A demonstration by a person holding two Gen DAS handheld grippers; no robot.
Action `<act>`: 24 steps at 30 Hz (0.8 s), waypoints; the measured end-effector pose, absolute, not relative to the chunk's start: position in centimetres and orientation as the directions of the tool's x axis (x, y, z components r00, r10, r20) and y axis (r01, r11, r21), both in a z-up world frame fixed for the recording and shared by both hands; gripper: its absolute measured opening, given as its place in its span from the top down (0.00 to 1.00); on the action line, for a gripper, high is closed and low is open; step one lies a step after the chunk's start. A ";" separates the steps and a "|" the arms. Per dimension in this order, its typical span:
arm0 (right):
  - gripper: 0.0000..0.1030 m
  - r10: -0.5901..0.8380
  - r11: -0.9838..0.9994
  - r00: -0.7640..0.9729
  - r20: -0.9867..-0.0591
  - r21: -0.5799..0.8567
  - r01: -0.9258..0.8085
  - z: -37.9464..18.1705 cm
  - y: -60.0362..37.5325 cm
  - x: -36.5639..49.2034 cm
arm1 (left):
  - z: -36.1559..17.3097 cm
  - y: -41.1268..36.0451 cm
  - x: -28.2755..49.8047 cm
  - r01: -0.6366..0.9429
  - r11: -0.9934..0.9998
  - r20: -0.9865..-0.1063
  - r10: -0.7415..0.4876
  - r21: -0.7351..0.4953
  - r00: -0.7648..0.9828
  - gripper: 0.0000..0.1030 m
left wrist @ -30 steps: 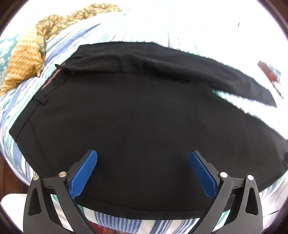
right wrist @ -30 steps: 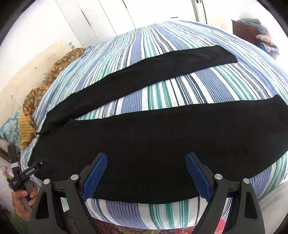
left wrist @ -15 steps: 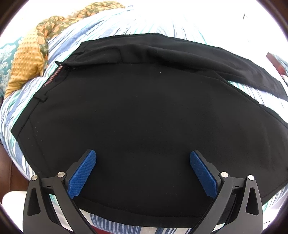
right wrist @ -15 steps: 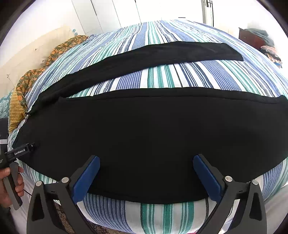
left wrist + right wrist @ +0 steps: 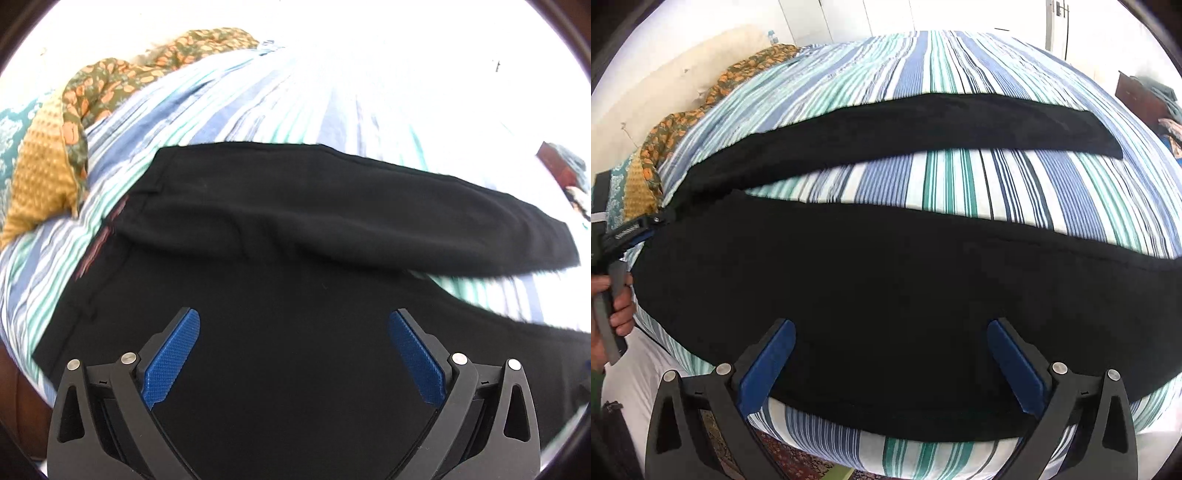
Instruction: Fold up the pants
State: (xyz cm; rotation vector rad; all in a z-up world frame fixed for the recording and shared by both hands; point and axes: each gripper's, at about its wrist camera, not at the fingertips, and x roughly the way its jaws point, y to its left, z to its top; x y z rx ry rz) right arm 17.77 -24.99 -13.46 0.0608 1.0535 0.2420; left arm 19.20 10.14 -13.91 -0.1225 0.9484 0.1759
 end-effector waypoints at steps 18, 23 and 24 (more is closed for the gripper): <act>0.08 0.002 1.000 0.297 -0.955 0.006 0.010 -17.1 -47.3 48.1 | -20.1 11.6 20.2 -0.233 0.973 -0.816 0.130 -0.006 0.563 0.00; 0.17 -0.077 0.977 0.449 -0.890 0.022 0.212 -13.5 -53.6 49.1 | -20.3 11.0 19.9 -0.233 0.972 -0.799 0.151 0.014 0.582 0.00; 0.17 -0.042 0.976 0.463 -0.885 0.063 0.209 -13.2 -53.8 49.8 | -20.4 11.1 19.9 -0.233 0.973 -0.799 0.147 0.009 0.583 0.00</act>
